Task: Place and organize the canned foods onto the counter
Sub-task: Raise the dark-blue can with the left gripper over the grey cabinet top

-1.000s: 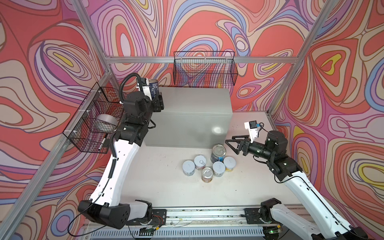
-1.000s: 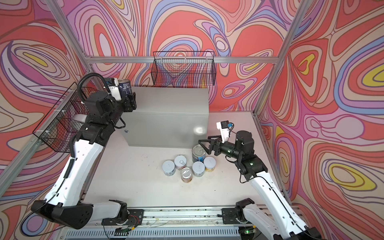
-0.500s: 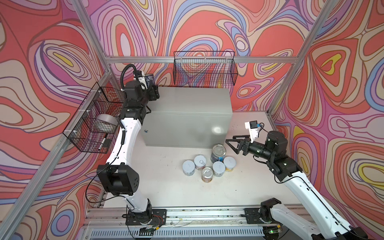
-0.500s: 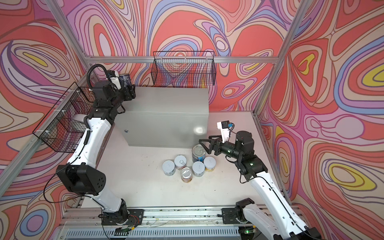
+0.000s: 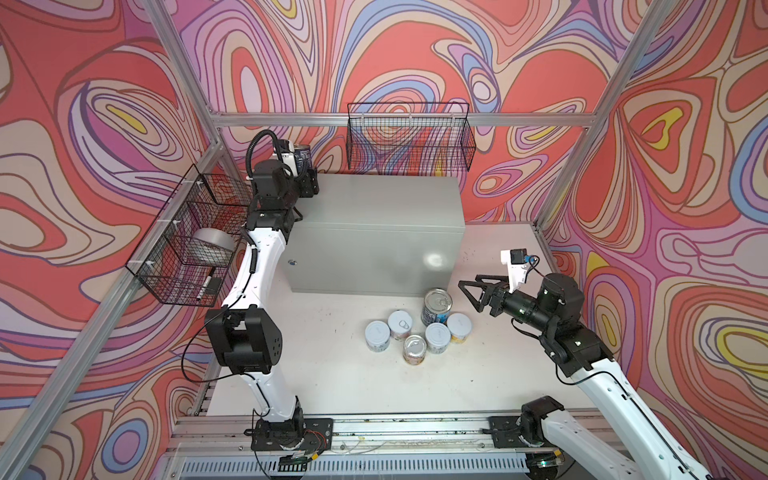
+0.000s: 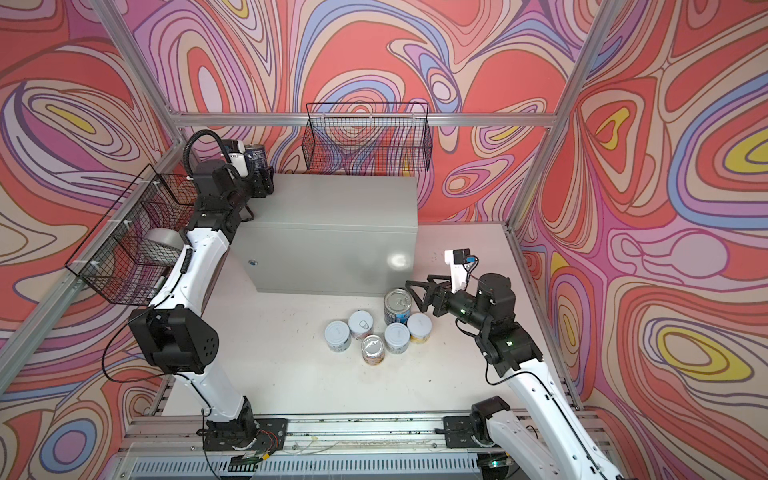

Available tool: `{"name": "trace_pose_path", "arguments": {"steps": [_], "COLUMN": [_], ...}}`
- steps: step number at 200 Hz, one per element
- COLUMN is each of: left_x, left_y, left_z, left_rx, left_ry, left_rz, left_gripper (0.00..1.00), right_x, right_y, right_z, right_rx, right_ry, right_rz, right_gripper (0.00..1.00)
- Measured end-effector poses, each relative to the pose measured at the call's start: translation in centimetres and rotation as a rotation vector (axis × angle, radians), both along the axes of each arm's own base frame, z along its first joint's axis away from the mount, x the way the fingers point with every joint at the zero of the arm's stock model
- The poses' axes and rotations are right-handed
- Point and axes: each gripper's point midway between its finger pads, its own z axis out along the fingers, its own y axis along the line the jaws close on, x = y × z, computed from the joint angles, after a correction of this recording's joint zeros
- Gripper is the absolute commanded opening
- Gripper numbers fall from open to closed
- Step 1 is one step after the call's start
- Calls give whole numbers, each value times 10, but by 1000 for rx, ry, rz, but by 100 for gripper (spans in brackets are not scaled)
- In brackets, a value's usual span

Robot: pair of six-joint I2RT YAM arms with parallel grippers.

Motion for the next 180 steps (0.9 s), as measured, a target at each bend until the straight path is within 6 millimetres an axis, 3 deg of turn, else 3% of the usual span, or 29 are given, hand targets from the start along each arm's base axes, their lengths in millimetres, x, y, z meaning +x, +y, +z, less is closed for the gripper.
{"name": "trace_pose_path", "arguments": {"steps": [88,103,125,180], "left_x": [7,8,9,1], "left_y": [8,9,8,9], "left_z": [-5,-6,-7,-4], "left_rx": [22,22,31,59], "left_ry": [-81,-89,-115,-143], "left_rz": [-3,-11,-17,-15], "left_gripper": [61,69,99,100], "right_x": [5,5,4,5], "right_y": [-4,-5,-7,-11], "right_z": [-3,-6,-11,-18], "right_rx": [16,18,19,17], "right_ry": [30,47,77,115], "right_rz": [-43,-50,-59,-89], "right_gripper": [90,90,90,91]}}
